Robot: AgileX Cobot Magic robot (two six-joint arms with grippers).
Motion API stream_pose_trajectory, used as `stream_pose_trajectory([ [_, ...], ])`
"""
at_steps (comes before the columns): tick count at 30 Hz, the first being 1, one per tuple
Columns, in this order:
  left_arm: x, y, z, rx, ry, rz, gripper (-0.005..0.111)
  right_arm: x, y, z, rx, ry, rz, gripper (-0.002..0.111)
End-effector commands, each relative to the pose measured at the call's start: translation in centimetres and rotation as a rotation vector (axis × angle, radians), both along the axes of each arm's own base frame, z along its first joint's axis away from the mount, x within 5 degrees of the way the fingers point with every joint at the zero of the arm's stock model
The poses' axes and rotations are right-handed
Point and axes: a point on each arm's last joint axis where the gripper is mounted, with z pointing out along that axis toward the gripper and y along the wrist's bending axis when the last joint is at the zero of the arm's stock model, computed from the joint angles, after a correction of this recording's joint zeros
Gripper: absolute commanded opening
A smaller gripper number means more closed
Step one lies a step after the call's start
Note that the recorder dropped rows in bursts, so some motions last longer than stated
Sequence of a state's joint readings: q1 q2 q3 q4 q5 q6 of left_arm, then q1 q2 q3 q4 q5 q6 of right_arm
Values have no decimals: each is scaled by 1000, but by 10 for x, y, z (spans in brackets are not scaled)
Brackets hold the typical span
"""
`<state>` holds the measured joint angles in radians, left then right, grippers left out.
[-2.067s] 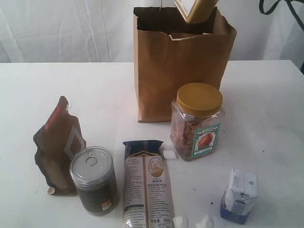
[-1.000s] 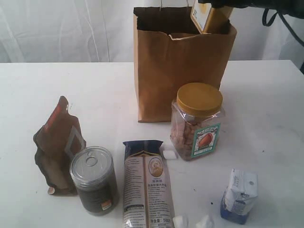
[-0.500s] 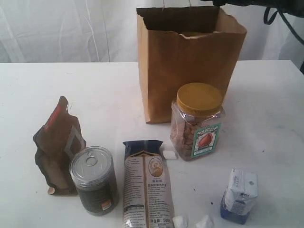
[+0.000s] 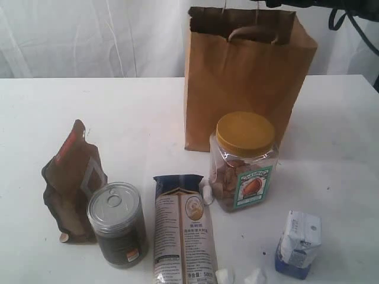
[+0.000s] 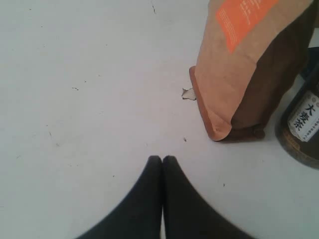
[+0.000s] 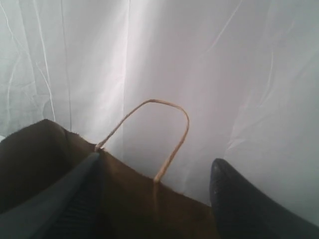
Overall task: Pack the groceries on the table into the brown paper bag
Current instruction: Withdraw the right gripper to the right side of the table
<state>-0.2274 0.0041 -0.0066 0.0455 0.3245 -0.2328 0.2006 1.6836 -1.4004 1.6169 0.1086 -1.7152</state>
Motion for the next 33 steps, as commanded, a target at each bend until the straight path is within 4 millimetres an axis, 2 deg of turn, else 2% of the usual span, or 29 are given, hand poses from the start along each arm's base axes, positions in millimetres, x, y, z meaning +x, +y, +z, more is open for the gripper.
stream_pose_trajectory([
  [1, -1, 0, -3, -5, 14, -6, 0, -2, -2, 6, 0, -18, -4, 58],
  [6, -1, 0, -3, -5, 14, -6, 0, -14, -7, 27, 5, -68, -35, 58],
  [11, -1, 0, -3, -5, 14, -6, 0, -38, -29, 62, 6, -153, -220, 56],
  [14, -1, 1, -3, 35, 12, -7, 0, -55, -51, 70, -10, -165, -421, 47],
  [17, -1, 1, -3, 35, 12, -7, 0, -75, -75, 65, -88, -93, -660, 32],
  [20, -1, 1, -3, 35, 12, -7, 0, -97, -97, 46, -265, 13, -873, 10],
  [22, 0, 2, -3, 63, 6, -5, 0, -109, -105, 30, -396, 92, -933, 0],
  [24, 0, 3, -3, 68, 5, -4, 0, -118, -110, 11, -518, 173, -955, 0],
  [28, 0, 3, -3, 68, 5, -4, 0, -141, -117, -32, -636, 308, -994, 0],
  [33, 1, 2, -1, 56, -28, -2, 0, -168, -120, -78, -756, 430, -950, 0],
])
